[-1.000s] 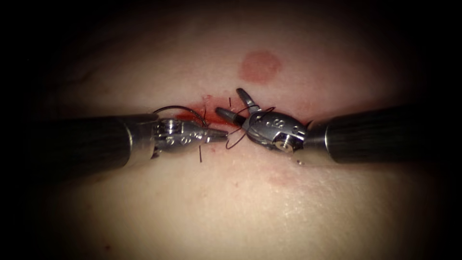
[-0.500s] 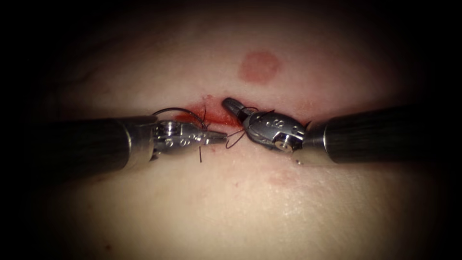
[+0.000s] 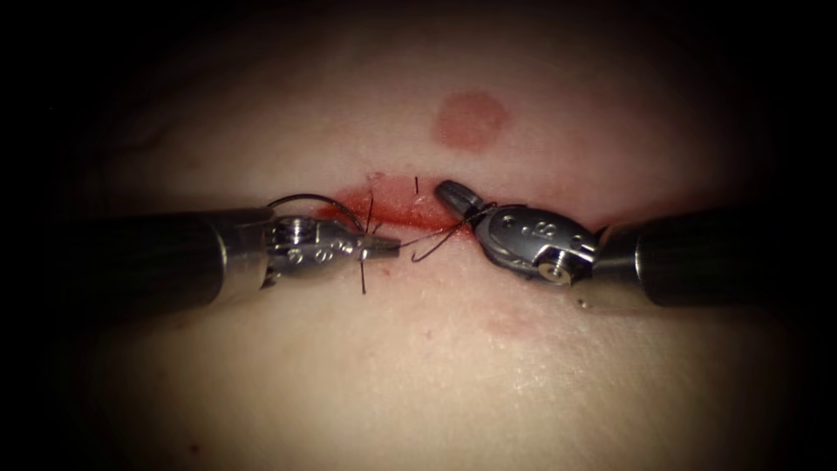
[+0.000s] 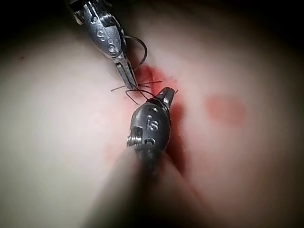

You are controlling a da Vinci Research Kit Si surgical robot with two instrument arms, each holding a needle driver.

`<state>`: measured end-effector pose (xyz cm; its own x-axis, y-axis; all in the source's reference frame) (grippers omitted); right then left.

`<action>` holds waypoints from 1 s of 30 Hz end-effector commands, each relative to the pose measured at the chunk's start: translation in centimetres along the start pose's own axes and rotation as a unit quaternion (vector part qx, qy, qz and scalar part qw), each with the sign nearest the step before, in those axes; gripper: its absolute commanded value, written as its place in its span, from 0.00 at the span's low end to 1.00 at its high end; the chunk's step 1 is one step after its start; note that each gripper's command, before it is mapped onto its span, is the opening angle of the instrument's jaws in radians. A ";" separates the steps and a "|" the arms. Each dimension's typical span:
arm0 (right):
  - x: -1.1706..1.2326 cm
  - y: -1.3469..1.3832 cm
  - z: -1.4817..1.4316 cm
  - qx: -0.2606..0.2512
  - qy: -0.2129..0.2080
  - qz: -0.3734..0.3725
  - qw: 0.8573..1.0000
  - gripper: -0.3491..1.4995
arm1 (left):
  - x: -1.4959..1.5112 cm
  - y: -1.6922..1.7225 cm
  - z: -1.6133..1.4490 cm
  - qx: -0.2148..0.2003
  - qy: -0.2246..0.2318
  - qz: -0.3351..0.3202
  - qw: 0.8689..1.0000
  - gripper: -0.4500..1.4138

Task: Wound Closure
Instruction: Use the right gripper to grab the short suture end.

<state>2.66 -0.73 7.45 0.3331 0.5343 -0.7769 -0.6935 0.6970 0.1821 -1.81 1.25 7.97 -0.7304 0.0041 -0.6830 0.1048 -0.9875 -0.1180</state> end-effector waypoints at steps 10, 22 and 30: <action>0.05 -0.21 0.41 -0.012 0.015 0.010 1.000 0.81 | 0.00 0.04 0.12 0.001 -0.001 -0.001 1.000 0.00; -0.23 -0.08 0.73 -0.035 0.016 0.002 0.999 0.76 | 0.01 0.05 0.13 0.002 -0.002 -0.001 1.000 0.00; -0.44 -0.06 0.82 -0.038 0.011 -0.007 0.999 0.71 | 0.00 0.06 0.12 0.001 -0.001 -0.001 1.000 0.00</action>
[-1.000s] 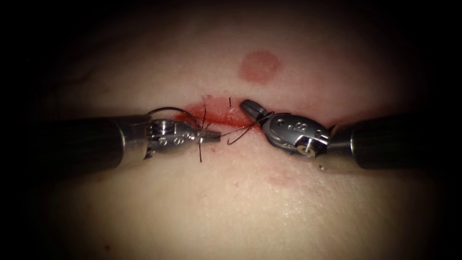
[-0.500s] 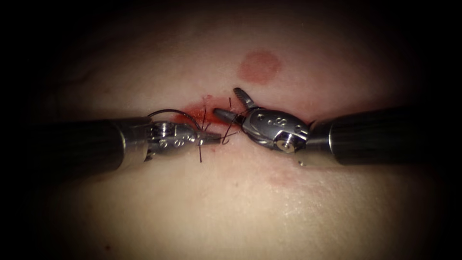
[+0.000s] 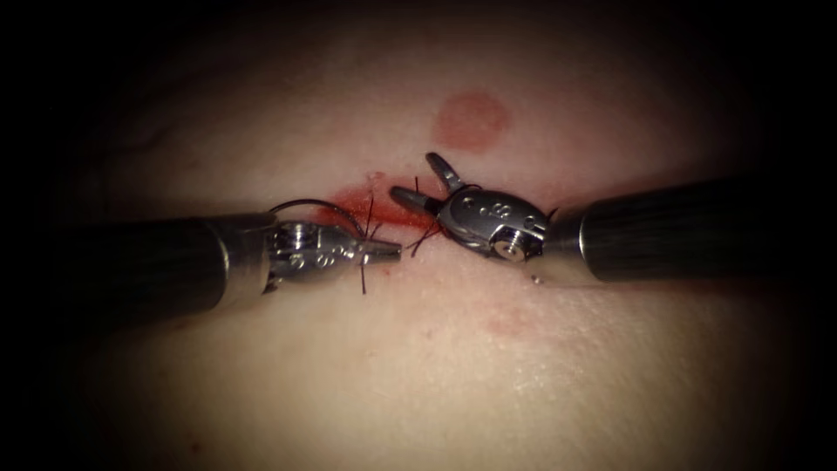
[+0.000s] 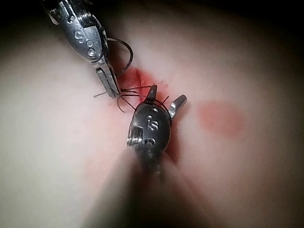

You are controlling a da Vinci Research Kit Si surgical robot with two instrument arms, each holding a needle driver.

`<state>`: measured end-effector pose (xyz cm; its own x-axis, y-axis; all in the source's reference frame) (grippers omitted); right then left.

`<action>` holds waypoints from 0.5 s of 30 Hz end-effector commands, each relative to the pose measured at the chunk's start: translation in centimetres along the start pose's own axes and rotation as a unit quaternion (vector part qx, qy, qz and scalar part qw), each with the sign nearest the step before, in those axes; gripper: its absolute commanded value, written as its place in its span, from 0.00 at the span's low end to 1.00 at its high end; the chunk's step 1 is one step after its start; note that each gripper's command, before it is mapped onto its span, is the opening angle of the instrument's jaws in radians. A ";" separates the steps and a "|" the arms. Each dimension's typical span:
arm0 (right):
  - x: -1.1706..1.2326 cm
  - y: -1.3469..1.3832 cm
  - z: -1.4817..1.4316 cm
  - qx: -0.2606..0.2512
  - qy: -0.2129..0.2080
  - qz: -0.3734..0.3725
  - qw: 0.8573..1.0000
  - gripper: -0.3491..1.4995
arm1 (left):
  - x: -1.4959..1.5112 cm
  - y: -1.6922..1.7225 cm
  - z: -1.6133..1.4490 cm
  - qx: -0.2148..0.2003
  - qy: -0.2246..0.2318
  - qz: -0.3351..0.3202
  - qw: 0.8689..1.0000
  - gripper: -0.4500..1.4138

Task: Wound Closure
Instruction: Use the right gripper to grab the short suture end.

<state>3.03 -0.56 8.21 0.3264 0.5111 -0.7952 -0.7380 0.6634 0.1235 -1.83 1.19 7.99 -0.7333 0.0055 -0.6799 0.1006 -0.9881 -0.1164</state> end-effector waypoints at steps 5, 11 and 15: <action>-0.10 -0.10 0.02 0.008 -0.009 -0.002 1.000 0.65 | 0.00 0.00 0.08 -0.001 0.001 0.000 1.000 0.00; -0.17 -0.12 0.06 0.014 -0.016 -0.007 1.000 0.65 | 0.01 0.03 0.08 0.000 0.000 0.000 1.000 0.00; -0.22 -0.13 0.10 0.015 -0.018 -0.003 1.000 0.65 | 0.01 0.03 0.08 0.000 0.000 0.000 1.000 0.00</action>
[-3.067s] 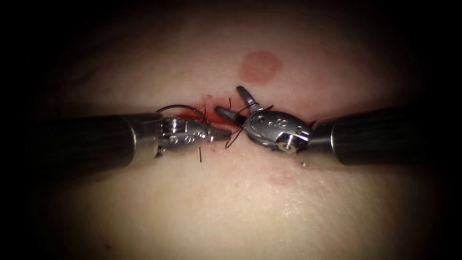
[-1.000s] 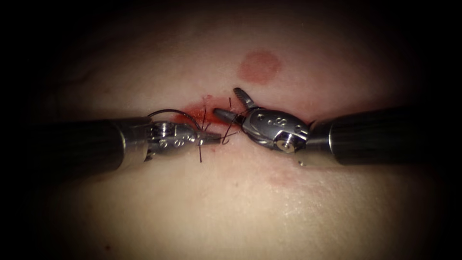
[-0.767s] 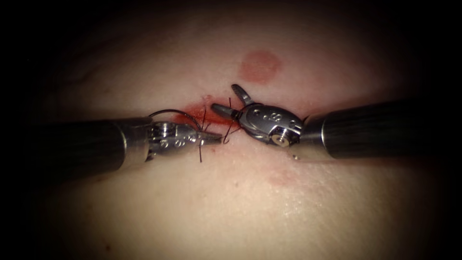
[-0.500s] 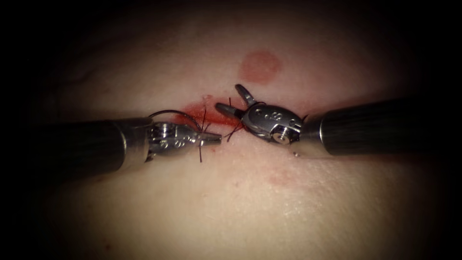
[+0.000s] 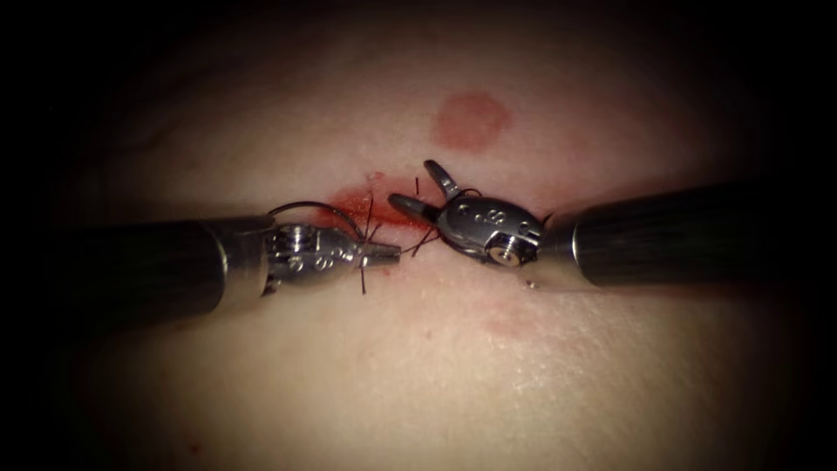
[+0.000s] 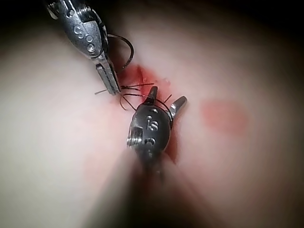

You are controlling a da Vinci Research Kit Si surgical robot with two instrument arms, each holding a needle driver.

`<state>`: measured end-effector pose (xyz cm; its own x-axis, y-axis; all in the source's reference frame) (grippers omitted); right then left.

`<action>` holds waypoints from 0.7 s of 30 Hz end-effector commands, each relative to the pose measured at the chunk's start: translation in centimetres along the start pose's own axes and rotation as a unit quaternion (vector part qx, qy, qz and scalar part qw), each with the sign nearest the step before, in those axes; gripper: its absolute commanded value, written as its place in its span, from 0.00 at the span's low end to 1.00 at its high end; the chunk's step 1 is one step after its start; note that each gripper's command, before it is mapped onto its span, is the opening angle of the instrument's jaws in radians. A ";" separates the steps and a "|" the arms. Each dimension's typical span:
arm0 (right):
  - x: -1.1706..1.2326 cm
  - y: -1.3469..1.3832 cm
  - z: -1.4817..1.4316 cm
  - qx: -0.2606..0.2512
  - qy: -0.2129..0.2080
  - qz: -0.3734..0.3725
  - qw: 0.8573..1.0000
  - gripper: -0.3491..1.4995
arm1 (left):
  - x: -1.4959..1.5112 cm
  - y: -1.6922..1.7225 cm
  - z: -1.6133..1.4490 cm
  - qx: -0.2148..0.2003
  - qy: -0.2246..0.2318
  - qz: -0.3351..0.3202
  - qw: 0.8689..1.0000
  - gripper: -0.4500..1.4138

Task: Wound Closure
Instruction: Use the right gripper to grab the short suture end.

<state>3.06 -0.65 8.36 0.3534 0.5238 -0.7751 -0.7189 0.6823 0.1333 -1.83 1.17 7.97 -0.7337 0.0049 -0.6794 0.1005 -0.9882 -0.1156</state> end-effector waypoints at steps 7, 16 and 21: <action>-0.11 -0.03 0.11 0.015 -0.001 0.010 1.000 0.16 | -0.01 0.01 0.09 0.000 0.000 0.001 1.000 0.00; -0.06 0.09 -0.05 0.015 -0.016 0.017 1.000 0.00 | -0.02 -0.01 0.09 -0.002 0.000 0.001 1.000 0.00; 0.04 0.08 -0.15 0.011 -0.010 0.022 1.000 0.00 | -0.04 -0.06 0.06 -0.004 0.002 -0.002 1.000 0.00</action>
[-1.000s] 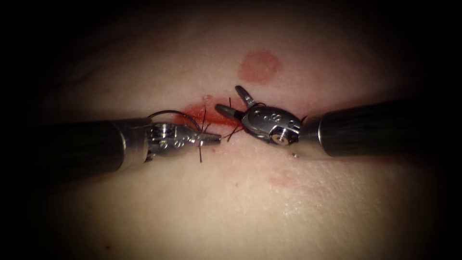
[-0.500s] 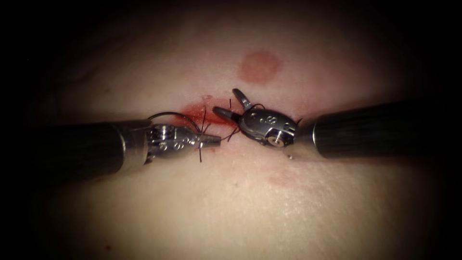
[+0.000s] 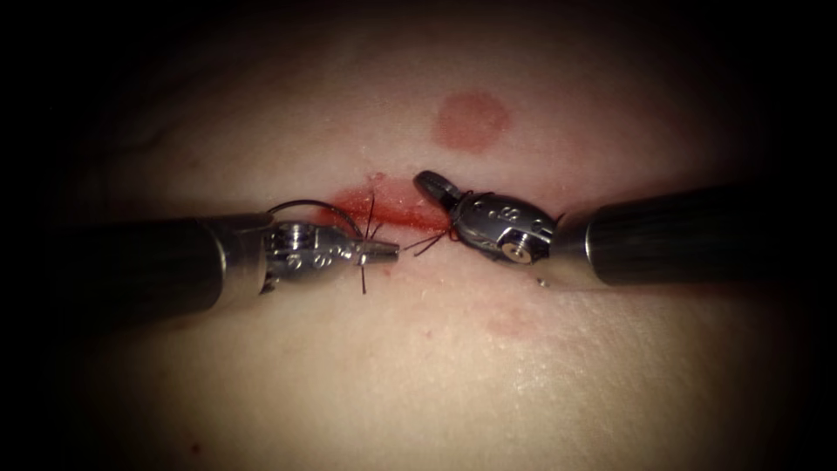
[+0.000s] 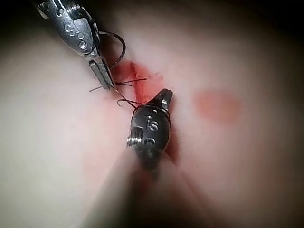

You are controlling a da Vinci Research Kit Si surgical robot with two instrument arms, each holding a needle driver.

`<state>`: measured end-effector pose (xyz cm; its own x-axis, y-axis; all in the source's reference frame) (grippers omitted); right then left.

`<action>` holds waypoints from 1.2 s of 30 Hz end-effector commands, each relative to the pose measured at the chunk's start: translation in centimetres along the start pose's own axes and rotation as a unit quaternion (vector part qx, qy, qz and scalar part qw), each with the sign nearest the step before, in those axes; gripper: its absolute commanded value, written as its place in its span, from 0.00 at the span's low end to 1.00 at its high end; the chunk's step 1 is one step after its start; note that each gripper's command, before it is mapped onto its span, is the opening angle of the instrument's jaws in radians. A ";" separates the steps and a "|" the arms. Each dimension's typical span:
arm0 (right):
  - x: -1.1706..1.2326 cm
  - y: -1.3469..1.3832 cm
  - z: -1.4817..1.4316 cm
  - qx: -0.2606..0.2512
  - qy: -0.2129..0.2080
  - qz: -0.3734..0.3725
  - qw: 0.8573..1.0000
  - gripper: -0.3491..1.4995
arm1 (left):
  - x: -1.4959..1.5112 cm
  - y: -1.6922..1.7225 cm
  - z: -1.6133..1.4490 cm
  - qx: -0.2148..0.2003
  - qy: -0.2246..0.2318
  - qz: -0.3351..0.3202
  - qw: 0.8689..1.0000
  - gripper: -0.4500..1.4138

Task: Wound Closure
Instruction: Use the right gripper to grab the short suture end, then pull the right gripper down and the left gripper up to tension the knot.

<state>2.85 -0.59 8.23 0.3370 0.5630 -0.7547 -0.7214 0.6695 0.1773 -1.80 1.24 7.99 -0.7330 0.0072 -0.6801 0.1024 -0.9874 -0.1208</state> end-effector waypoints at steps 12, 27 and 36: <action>0.19 -0.40 -0.18 0.026 0.010 0.001 1.000 0.00 | -0.22 -0.86 -0.14 0.020 -0.026 -0.033 0.999 0.00; 0.35 -0.71 -0.41 0.041 0.015 -0.024 0.999 0.00 | -0.46 -1.84 0.26 0.044 -0.044 -0.055 0.997 0.00; 0.42 -0.93 -0.59 0.047 0.010 -0.040 0.998 0.00 | -0.63 -2.29 0.18 0.059 -0.053 -0.063 0.995 0.00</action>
<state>3.25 -1.20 7.33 0.3781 0.4970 -0.7810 -0.6363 0.7523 0.1708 -1.62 3.51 8.78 -0.8022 0.1257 -0.5837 -0.0758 -0.9911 -0.1091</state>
